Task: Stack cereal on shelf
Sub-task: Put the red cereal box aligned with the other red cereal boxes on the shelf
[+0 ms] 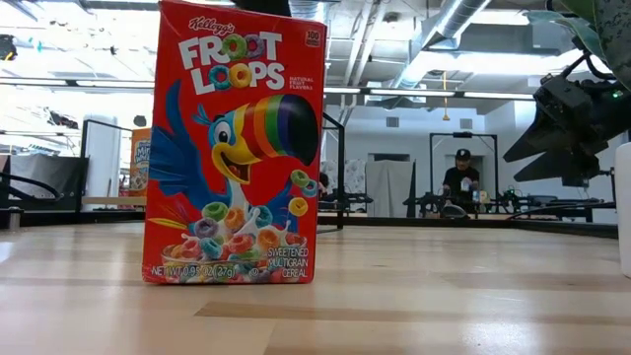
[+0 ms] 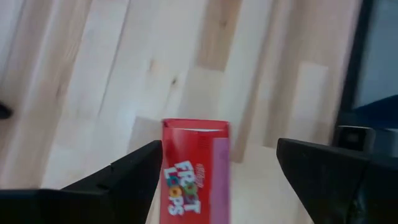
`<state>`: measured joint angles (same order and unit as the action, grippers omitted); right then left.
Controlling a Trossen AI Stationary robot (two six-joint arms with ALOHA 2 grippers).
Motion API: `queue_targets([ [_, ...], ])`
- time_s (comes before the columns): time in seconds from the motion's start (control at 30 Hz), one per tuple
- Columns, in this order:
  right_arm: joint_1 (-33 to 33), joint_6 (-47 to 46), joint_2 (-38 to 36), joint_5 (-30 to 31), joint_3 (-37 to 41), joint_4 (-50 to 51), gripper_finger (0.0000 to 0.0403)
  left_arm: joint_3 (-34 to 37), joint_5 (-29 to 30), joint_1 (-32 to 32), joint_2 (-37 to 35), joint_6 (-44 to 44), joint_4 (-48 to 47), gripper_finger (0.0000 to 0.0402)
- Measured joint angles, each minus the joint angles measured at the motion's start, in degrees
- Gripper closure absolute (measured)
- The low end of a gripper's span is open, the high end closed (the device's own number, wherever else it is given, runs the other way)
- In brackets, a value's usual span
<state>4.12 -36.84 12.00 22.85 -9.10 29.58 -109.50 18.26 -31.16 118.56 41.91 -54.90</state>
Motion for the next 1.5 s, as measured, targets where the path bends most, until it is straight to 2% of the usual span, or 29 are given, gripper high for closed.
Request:
queue_targets([
  [0.2, 0.00, -0.02, -0.01, -0.46, 0.00, 0.00, 0.0086, -5.21, -0.26, 0.02, 4.23, 2.73, -7.04, 0.0095],
  [0.4, 0.00, -0.02, -0.01, -0.49, 0.00, 0.00, 0.0086, -5.42, -2.51, -0.51, 4.44, 3.39, -7.75, 0.0101],
  [0.8, 0.00, -0.20, -0.01, -0.53, 0.00, 0.02, 0.0086, -5.39, -2.86, -0.60, 4.44, 2.85, -11.60, 0.0226],
  [1.03, 0.00, -0.20, -0.01, -0.53, -0.02, 0.02, 0.0086, -5.58, -3.70, -0.08, 4.44, 0.69, -11.86, 0.0262],
  [1.17, 0.00, -0.20, -0.01, -0.53, -0.02, 0.02, 0.0086, -9.07, -5.14, 0.28, 4.44, -2.85, -15.91, 0.0270],
  [1.27, 0.00, -0.20, -0.01, -0.55, -0.02, 0.02, 0.0086, -13.79, -1.86, 0.29, 4.43, -7.02, -24.02, 0.0271],
  [1.4, 0.00, -0.20, -0.01, -0.54, -0.02, 0.01, 0.0086, -18.24, 8.36, 0.47, 3.52, -12.96, -34.09, 0.0271],
  [1.5, 0.00, -0.20, -0.01, -0.53, -0.02, -0.01, 0.0086, -17.00, 8.68, 2.55, -0.17, -17.90, -34.81, 0.0271],
])
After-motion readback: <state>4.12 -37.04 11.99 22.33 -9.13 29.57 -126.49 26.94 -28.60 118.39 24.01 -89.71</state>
